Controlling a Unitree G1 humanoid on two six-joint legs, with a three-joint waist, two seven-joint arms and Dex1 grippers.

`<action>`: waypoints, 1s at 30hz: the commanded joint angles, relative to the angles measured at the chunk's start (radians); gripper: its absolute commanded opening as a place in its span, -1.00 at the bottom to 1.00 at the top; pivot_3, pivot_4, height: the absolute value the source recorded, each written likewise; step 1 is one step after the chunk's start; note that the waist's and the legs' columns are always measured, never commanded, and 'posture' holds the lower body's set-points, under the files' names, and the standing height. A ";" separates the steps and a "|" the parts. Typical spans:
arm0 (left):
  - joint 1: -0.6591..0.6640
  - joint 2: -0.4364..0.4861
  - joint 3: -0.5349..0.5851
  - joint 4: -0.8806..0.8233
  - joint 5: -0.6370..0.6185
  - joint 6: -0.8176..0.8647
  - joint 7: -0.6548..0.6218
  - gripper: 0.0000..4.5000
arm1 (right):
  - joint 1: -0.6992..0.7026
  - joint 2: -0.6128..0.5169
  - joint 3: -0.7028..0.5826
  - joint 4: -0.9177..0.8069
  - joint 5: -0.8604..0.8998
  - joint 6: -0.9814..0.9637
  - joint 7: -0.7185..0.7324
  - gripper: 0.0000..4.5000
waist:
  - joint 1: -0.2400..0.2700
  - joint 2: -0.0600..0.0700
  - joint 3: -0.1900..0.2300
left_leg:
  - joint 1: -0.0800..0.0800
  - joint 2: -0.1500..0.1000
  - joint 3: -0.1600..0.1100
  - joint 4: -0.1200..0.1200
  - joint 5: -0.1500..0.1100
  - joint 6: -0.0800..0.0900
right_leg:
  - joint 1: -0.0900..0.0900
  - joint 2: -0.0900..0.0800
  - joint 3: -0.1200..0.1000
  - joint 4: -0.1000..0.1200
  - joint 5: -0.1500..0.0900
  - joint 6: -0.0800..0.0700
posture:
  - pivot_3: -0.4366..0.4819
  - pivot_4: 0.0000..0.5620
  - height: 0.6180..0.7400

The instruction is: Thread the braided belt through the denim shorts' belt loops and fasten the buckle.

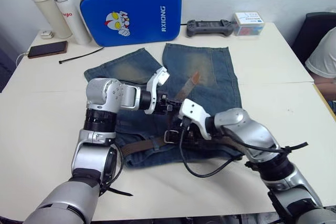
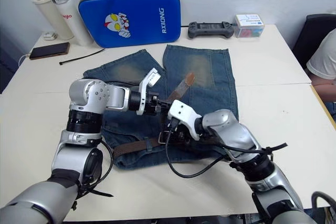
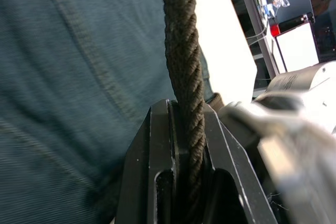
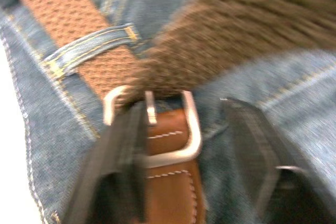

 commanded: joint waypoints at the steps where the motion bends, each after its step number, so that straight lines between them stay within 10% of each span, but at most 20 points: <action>1: 0.016 0.027 -0.042 -0.106 -0.044 -0.025 -0.040 -1.00 | 0.039 -0.094 -0.189 -0.009 0.108 0.023 0.048 1.00 | 0.008 0.000 0.001 | -0.007 0.000 0.000 0.001 0.000 0.001 | -0.005 0.000 0.000 0.001 0.000 0.000 | -0.05 -0.47 1.00; 10: 0.037 0.049 -0.170 -0.169 -0.011 -0.123 -0.069 -1.00 | 0.096 -0.188 -0.468 -0.002 0.228 0.104 0.041 1.00 | 0.014 -0.001 0.004 | -0.012 -0.001 0.000 0.004 0.000 0.005 | -0.009 0.000 0.001 0.000 0.000 0.000 | -0.05 -0.47 1.00; 27: 0.035 0.201 -0.534 -0.283 0.296 -0.735 -0.220 -1.00 | -0.007 -0.414 -0.373 0.036 0.107 -0.359 0.194 1.00 | 0.014 0.001 0.007 | -0.011 -0.002 0.001 0.012 -0.001 0.005 | -0.008 0.001 0.004 0.004 0.001 0.000 | -0.05 -0.47 1.00; 30: 0.035 0.196 -0.526 -0.266 0.301 -0.749 -0.226 -1.00 | -0.025 -0.412 -0.353 0.033 0.129 -0.327 0.205 0.71 | 0.015 0.000 0.007 | -0.011 -0.002 0.001 0.013 -0.001 0.006 | -0.008 0.001 0.005 0.004 0.001 0.000 | -0.05 -0.47 1.00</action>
